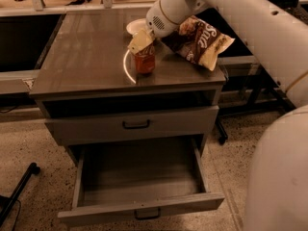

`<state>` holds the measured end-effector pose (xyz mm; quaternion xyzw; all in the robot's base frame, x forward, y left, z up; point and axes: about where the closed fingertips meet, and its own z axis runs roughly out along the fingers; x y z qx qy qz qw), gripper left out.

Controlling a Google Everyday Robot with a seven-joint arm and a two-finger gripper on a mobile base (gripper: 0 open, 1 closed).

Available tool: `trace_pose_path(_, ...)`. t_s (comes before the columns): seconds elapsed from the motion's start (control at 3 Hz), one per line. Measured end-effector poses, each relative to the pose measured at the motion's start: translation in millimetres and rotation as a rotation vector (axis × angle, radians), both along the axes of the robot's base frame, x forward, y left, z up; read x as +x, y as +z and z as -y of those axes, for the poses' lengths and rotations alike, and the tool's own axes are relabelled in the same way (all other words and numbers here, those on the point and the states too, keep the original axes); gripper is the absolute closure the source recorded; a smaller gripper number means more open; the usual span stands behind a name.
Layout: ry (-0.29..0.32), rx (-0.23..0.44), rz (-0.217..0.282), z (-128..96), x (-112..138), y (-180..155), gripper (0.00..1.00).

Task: Pick coke can from middle drawer and place on counter

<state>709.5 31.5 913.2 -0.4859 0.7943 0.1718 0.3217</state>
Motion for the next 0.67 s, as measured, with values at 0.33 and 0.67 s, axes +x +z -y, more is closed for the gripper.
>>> trace_pose_path(0.33,-0.055,0.003,0.022,6.4,16.4,-0.4,0.20)
trace_pose_path(0.67,-0.077,0.009,0.027,9.3,26.0,-1.7,0.00)
